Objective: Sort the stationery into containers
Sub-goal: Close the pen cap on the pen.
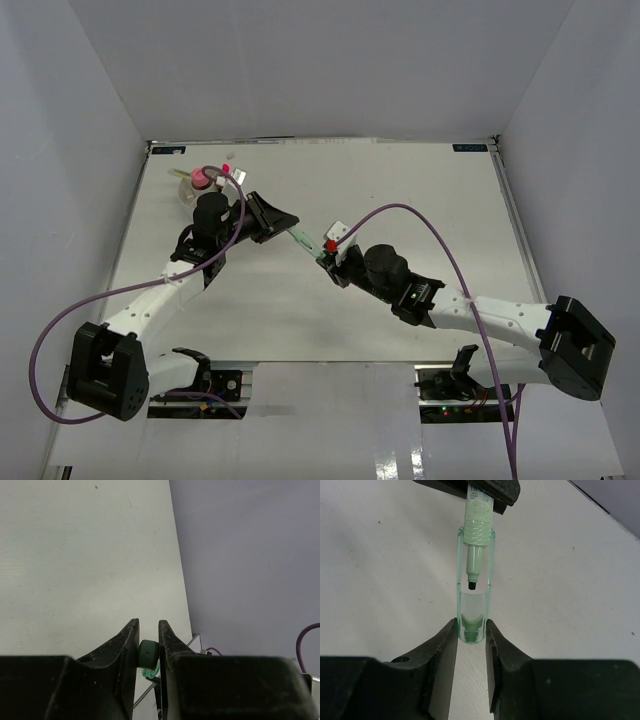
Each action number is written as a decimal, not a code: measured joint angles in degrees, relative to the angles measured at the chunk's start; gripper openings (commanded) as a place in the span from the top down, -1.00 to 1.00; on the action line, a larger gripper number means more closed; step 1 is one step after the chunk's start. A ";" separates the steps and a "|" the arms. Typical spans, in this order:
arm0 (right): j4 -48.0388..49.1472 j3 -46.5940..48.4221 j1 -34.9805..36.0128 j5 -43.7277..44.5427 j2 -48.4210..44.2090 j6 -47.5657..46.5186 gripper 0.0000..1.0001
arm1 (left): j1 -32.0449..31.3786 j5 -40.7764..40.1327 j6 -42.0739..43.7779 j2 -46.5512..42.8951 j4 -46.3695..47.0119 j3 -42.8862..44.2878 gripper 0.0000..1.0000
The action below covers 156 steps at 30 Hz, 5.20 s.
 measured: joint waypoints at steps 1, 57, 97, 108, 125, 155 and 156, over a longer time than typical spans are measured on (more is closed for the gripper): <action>0.00 0.00 -0.02 0.04 0.02 0.02 0.46 | -0.13 -0.15 -0.13 -0.07 0.22 -0.11 0.56; 1.40 0.85 -0.02 1.29 -0.31 -0.28 0.49 | -9.18 -10.21 10.95 -3.76 -10.01 7.10 -0.03; 5.14 -5.68 -0.02 -3.04 -8.50 -7.52 0.51 | -8.04 3.91 30.73 7.98 -40.41 27.87 0.19; 5.18 -5.68 -0.02 -3.04 -8.50 -8.22 0.52 | -8.04 5.81 32.30 8.17 -41.27 27.87 0.07; 5.22 -6.75 -0.20 -2.99 -8.76 -8.63 0.53 | -7.08 9.55 34.42 8.17 -41.64 28.94 0.15; 5.68 -6.75 -0.96 -3.02 -9.07 -8.83 0.54 | -7.06 10.47 36.65 8.63 -41.42 28.94 0.43; 5.68 -6.75 -0.96 -3.02 -9.07 -8.85 0.54 | -7.06 10.56 36.65 8.63 -41.38 28.94 0.43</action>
